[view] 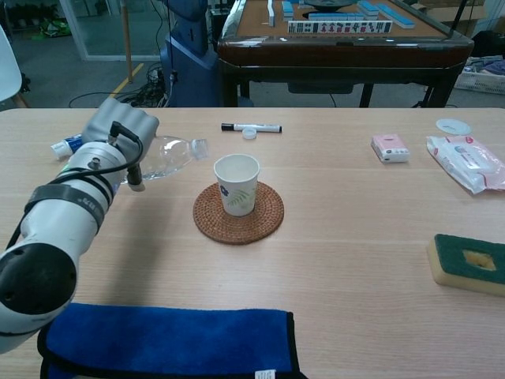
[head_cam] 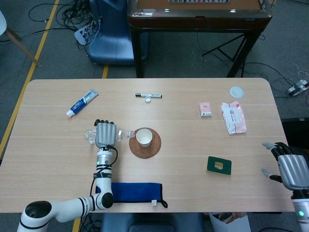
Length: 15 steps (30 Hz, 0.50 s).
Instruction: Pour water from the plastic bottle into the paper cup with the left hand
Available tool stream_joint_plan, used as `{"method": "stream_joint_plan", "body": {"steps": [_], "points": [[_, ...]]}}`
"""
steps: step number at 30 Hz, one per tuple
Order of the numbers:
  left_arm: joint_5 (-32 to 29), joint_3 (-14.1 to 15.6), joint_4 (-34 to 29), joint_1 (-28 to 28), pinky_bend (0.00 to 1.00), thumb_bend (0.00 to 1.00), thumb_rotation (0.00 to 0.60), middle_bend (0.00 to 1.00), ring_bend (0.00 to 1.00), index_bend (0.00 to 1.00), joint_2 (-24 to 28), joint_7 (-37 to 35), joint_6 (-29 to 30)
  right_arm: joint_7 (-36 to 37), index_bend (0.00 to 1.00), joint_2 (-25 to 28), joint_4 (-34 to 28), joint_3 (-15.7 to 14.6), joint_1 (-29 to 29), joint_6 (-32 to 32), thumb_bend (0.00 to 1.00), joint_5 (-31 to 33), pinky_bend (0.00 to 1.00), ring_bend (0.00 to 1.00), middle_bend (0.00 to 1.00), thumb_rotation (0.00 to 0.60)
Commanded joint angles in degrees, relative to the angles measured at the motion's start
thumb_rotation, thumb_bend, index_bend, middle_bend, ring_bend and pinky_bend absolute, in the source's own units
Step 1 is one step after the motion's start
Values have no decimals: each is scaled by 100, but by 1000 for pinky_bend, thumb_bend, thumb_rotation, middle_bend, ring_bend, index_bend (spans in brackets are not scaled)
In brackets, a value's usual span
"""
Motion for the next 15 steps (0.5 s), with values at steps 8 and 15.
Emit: {"method": "stream_joint_plan", "body": {"steps": [8,15], "points": [[146,115,78,-89,365,23,600,881,524,757,-37,217,34,55,266,22,-8,0,-23,48,12,-34,333,216,334,600],[196,159,173,-135,363,23,600,883,525,759,-70,393,39,79,266,31,-11,6,-36,76,12,-42,333,216,334,600]]}}
